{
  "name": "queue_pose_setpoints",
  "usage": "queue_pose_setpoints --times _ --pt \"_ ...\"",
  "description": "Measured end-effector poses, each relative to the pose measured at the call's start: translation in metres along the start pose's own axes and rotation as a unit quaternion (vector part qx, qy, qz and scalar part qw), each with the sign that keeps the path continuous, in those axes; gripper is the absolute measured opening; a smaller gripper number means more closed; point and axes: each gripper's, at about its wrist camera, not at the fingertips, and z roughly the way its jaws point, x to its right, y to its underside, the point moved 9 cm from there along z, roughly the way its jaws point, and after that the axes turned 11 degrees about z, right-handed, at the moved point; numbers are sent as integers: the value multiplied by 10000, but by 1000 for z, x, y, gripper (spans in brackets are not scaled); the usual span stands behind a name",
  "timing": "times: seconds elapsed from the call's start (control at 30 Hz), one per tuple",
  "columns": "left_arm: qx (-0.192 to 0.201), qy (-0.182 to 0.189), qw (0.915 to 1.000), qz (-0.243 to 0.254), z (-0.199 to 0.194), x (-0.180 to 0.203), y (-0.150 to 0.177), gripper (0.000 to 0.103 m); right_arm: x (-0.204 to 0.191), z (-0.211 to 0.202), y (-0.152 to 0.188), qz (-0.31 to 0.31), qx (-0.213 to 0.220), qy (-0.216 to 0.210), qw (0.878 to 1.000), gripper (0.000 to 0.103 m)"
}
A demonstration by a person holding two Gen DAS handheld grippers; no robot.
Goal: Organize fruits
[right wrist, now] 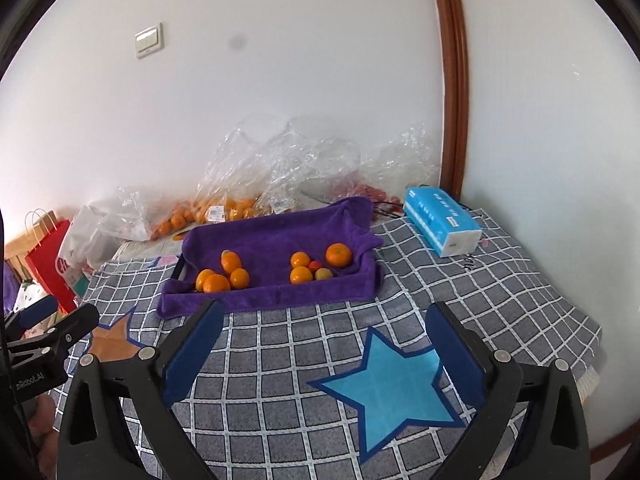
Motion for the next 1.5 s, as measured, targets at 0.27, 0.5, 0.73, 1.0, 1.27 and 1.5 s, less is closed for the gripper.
queue_pose_setpoints --times 0.27,0.5,0.73,1.0,1.27,1.5 --pt "2 -40 10000 33 -4 8 0 102 7 -16 -3 -34 154 78 9998 103" --pt "-44 -66 10000 40 -2 7 2 102 9 -16 0 -1 154 73 9999 103" --pt "-46 -106 9999 48 -1 8 3 102 9 -14 2 -23 134 121 9998 103" --pt "-71 -84 9999 17 -2 6 4 102 10 -13 5 6 119 127 9998 103" --pt "-88 -98 9999 16 -1 4 5 102 8 -12 6 -3 125 96 9999 103" --pt "-56 -136 9999 -8 -4 1 4 102 5 -12 7 -8 86 60 9999 103"
